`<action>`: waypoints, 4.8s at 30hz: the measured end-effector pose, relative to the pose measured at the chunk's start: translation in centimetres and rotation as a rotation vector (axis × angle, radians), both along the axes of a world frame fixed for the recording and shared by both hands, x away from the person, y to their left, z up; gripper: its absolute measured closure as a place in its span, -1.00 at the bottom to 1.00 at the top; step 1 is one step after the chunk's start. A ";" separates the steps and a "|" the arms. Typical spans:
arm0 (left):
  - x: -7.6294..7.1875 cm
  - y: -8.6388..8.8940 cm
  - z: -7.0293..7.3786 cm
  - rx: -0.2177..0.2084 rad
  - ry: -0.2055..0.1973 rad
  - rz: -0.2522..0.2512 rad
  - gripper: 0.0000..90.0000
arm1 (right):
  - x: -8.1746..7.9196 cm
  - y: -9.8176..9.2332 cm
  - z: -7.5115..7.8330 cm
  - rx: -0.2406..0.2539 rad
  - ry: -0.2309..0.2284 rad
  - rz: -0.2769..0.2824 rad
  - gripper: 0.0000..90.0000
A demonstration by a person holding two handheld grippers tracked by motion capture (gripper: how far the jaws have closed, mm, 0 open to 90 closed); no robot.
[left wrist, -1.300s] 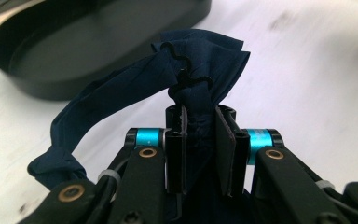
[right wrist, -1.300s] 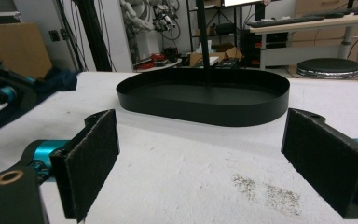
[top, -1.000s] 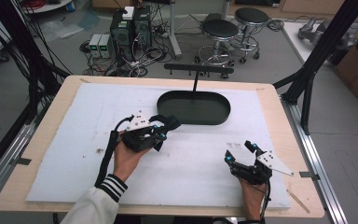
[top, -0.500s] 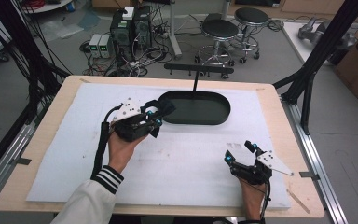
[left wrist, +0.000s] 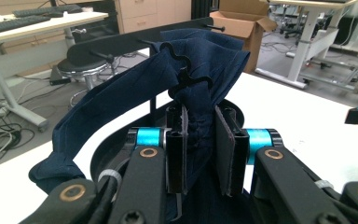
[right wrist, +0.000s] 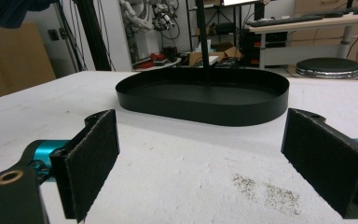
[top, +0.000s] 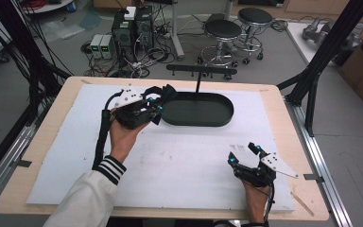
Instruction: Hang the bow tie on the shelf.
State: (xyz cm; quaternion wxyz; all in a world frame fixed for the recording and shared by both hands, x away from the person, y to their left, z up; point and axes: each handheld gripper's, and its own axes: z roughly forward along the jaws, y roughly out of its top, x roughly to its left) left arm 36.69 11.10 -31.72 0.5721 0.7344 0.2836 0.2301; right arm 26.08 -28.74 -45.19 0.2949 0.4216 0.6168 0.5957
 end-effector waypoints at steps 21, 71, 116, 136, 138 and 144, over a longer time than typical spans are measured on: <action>5.6 -2.4 1.1 0.049 -0.060 0.011 0.68 | 0.0 -0.1 0.0 0.003 -0.001 0.002 -0.77; 10.2 -6.4 -1.0 0.147 -0.014 0.025 0.68 | 0.1 -0.3 0.0 0.022 0.005 -0.002 -0.77; 13.1 -5.0 -4.4 0.163 0.080 0.116 0.67 | 0.1 -0.2 0.0 0.023 0.005 -0.004 -0.77; 11.9 -3.4 -4.9 0.096 0.163 0.014 -0.02 | 0.1 -0.3 0.0 0.026 0.004 -0.001 -0.77; 11.6 -3.1 -4.6 0.070 0.162 -0.006 -0.18 | 0.0 -0.4 -0.1 0.031 -0.003 -0.003 -0.77; 10.8 -1.5 -4.3 0.018 0.128 -0.034 -0.51 | -0.1 -0.3 -0.1 0.025 -0.007 0.002 -0.77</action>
